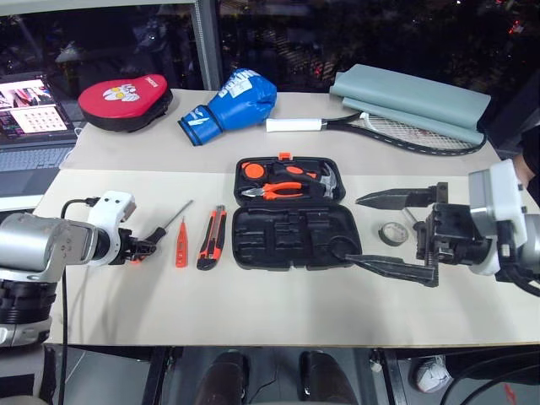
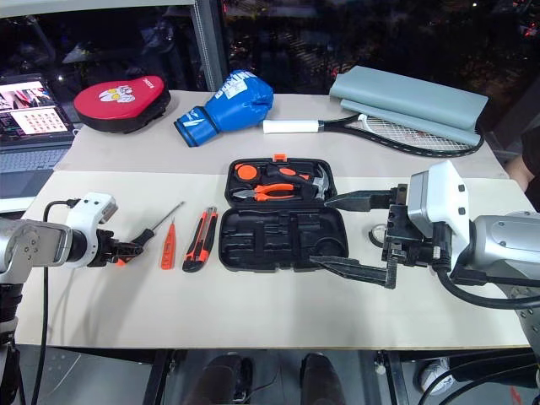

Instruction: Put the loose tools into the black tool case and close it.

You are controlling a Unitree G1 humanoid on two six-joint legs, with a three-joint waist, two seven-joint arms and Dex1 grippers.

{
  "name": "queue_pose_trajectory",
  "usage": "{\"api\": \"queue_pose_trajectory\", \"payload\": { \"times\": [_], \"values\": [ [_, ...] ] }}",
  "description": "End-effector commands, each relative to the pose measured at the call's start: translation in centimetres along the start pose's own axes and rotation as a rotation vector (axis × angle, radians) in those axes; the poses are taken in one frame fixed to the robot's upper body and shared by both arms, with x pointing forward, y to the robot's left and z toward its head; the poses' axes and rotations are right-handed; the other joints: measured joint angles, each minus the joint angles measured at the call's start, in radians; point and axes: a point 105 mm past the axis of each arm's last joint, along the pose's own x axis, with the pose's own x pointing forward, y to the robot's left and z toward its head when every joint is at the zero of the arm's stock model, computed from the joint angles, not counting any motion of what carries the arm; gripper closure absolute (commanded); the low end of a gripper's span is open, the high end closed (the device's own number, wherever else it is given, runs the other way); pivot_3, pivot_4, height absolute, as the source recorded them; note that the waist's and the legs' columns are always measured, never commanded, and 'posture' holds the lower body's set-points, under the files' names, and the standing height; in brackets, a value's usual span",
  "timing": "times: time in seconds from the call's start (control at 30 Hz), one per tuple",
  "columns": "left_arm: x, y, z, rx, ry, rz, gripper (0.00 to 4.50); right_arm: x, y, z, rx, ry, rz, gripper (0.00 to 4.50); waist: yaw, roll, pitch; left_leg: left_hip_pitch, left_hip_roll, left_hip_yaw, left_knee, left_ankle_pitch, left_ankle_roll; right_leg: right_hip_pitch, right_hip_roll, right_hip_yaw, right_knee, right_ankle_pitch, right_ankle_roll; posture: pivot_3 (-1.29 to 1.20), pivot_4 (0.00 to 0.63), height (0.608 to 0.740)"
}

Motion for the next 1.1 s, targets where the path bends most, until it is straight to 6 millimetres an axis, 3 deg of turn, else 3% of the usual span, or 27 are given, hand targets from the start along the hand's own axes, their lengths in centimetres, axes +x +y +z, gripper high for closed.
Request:
{"api": "queue_pose_trajectory", "payload": {
  "times": [0.03, 0.1, 0.17, 0.27, 0.37, 0.43, 0.53, 0.6, 0.73, 0.93, 1.1],
  "values": [
    [0.5, 1.8, -1.0, -0.014, 0.032, 0.039, 3.64, -0.5, -0.3, 0.7, -0.035, -0.007, -0.039, 0.00, 0.000, 0.002, -0.001, 0.000, 0.000, 0.000, 0.000, 0.000, 0.000, 0.000, 0.000, 0.000, 0.000, 0.000, 0.000, 0.00, 0.150, 0.736],
    [0.1, 3.0, -0.1, 0.028, -0.013, 0.079, 3.64, -0.7, -0.5, 0.6, -0.026, -0.005, -0.059, 0.00, -0.002, 0.002, -0.001, 0.001, 0.001, 0.000, 0.000, 0.000, 0.000, 0.000, 0.000, 0.000, 0.001, 0.000, -0.001, 0.00, 0.150, 0.736],
    [-0.5, 3.1, 3.4, 0.154, -0.154, 0.077, 3.64, -1.1, -0.4, 0.4, -0.010, 0.002, -0.077, 0.00, -0.001, 0.002, -0.001, 0.001, 0.002, 0.000, 0.000, 0.000, -0.001, -0.001, 0.001, 0.000, 0.002, -0.001, -0.002, 0.00, 0.150, 0.736],
    [-1.7, -0.6, 9.2, 0.446, -0.340, -0.073, 3.64, -1.6, -0.2, -0.2, 0.016, 0.027, -0.092, 0.00, 0.007, -0.003, 0.001, -0.003, 0.002, -0.001, 0.001, 0.002, -0.001, -0.002, 0.003, -0.002, 0.001, 0.000, -0.003, 0.00, 0.150, 0.736],
    [-2.4, -4.8, 12.8, 0.696, -0.423, -0.234, 3.64, -2.1, -0.2, -0.9, 0.036, 0.059, -0.112, 0.00, 0.021, -0.006, 0.002, -0.008, 0.001, -0.001, 0.004, 0.002, 0.000, -0.003, 0.002, -0.003, -0.004, 0.004, 0.000, 0.00, 0.150, 0.736],
    [-2.6, -7.7, 14.1, 0.841, -0.431, -0.347, 3.64, -2.4, -0.5, -1.4, 0.041, 0.079, -0.134, 0.00, 0.024, -0.006, 0.002, -0.009, -0.002, 0.001, 0.004, 0.000, 0.003, -0.002, 0.000, -0.002, -0.006, 0.005, 0.002, 0.00, 0.150, 0.736],
    [-2.3, -11.5, 14.7, 0.965, -0.393, -0.482, 3.64, -2.8, -0.8, -1.8, 0.050, 0.090, -0.171, 0.00, 0.019, -0.005, 0.001, -0.011, -0.003, 0.003, 0.004, -0.001, 0.006, -0.002, 0.000, -0.001, -0.011, 0.006, 0.005, 0.00, 0.150, 0.736],
    [-1.5, -14.2, 14.0, 1.093, -0.326, -0.557, 3.64, -2.9, -0.9, -1.9, 0.056, 0.090, -0.199, 0.00, 0.009, -0.005, 0.001, -0.012, -0.003, 0.004, 0.004, -0.002, 0.006, -0.003, 0.000, -0.001, -0.012, 0.006, 0.006, 0.00, 0.150, 0.736],
    [0.6, -17.2, 12.2, 1.204, -0.197, -0.614, 3.64, -3.0, -0.5, -2.0, 0.066, 0.092, -0.234, 0.00, -0.005, -0.005, 0.001, -0.014, -0.002, 0.003, 0.004, -0.002, 0.007, -0.004, 0.002, -0.001, -0.013, 0.006, 0.006, 0.00, 0.150, 0.736],
    [2.9, -20.0, 12.0, 1.216, -0.177, -0.598, 3.64, -3.4, -0.2, -2.2, 0.086, 0.090, -0.299, 0.00, -0.007, -0.006, 0.002, -0.015, -0.001, 0.002, 0.007, -0.002, 0.007, -0.004, 0.002, 0.000, -0.012, 0.007, 0.008, 0.00, 0.150, 0.736],
    [4.3, -20.7, 12.7, 1.181, -0.166, -0.542, 3.64, -3.8, 0.0, -2.2, 0.093, 0.087, -0.341, 0.00, 0.003, -0.006, 0.002, -0.014, -0.001, 0.001, 0.013, -0.002, 0.008, -0.001, 0.002, -0.001, -0.008, 0.007, 0.009, 0.00, 0.150, 0.736]
  ]
}}
